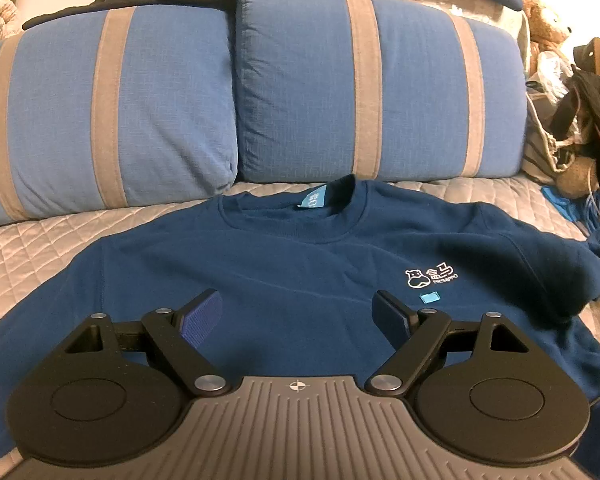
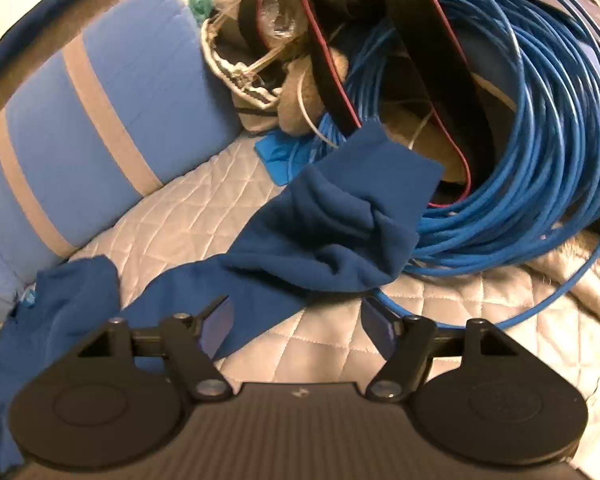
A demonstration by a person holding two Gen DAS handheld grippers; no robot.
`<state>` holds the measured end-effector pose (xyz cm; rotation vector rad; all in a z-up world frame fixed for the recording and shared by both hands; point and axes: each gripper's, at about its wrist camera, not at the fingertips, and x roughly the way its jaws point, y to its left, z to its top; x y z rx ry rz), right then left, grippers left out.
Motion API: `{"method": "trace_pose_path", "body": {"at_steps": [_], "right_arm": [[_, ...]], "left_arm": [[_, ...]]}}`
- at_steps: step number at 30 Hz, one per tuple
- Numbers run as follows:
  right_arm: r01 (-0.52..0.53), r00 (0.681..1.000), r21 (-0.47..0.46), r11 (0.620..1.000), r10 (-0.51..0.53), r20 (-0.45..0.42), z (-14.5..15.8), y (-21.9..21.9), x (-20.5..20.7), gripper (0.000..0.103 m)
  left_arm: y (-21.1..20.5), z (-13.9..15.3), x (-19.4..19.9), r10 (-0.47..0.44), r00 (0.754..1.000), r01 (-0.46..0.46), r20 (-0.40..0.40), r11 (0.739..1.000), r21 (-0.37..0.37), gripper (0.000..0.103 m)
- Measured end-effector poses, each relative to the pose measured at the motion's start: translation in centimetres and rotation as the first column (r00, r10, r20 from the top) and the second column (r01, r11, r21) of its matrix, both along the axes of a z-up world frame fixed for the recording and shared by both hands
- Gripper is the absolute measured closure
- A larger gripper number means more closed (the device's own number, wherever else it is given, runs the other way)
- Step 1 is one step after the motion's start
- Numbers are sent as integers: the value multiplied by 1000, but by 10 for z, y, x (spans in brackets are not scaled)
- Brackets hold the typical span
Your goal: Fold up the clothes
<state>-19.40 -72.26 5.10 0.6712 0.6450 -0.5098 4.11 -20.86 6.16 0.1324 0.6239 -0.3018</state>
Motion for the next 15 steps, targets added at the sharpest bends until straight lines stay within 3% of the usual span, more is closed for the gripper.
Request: {"method": "trace_pose_path", "body": {"at_steps": [2, 4, 12, 14, 15], "right_arm": [[53, 998, 41, 998, -54, 39, -3, -7, -5, 29], [112, 990, 76, 991, -117, 72, -7, -14, -7, 44], [327, 932, 234, 916, -353, 78, -39, -44, -4, 53], [331, 929, 242, 912, -360, 88, -37, -45, -7, 74], [333, 927, 246, 910, -364, 92, -36, -45, -8, 92]], "left_arm": [[0, 0, 0, -2, 1000, 2, 1, 1000, 1, 20], [0, 0, 0, -2, 1000, 2, 2, 1000, 1, 20], [-1, 0, 0, 0, 1000, 0, 0, 1000, 9, 20], [0, 1, 0, -2, 1000, 2, 3, 1000, 8, 20], [0, 1, -1, -2, 1000, 2, 5, 1000, 7, 20]]}}
